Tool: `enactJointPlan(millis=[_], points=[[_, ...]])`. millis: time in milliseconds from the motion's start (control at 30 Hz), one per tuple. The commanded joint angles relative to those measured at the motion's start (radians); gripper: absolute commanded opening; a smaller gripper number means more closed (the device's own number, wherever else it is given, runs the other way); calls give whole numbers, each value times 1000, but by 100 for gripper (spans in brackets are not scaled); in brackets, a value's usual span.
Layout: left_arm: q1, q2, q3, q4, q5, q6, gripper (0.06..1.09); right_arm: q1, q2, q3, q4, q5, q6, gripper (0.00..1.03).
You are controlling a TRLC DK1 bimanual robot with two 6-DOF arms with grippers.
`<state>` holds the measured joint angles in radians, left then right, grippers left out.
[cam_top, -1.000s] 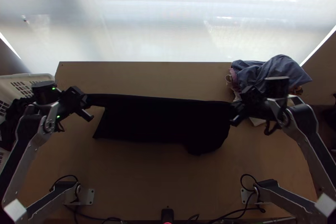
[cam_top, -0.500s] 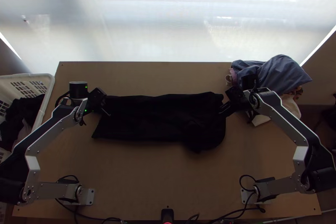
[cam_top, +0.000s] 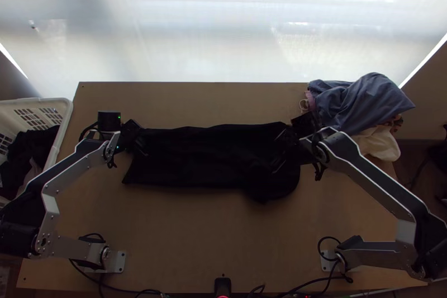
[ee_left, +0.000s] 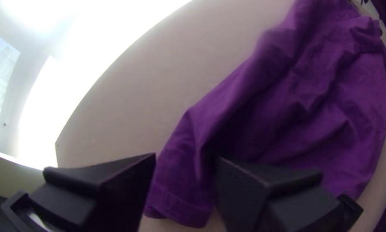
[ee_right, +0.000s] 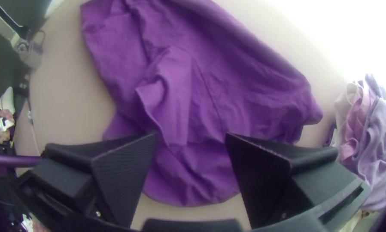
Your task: Fold the t-shirt
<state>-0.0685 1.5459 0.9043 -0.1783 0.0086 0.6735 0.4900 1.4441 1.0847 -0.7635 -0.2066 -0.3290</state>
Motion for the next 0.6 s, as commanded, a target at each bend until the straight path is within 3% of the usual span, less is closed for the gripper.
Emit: enactJointPlan(millis=[0,200,567], points=[[58,-21,11,-12,-48,17,104,-10,48,-40,16,59,-111,73],[113,-145,67,-113,-45,-2,104,-50,62,-138,151,128,-234,73],[98,-276,-15,-230,-44,35,104,-42,179,-158,323,157,-309,73]])
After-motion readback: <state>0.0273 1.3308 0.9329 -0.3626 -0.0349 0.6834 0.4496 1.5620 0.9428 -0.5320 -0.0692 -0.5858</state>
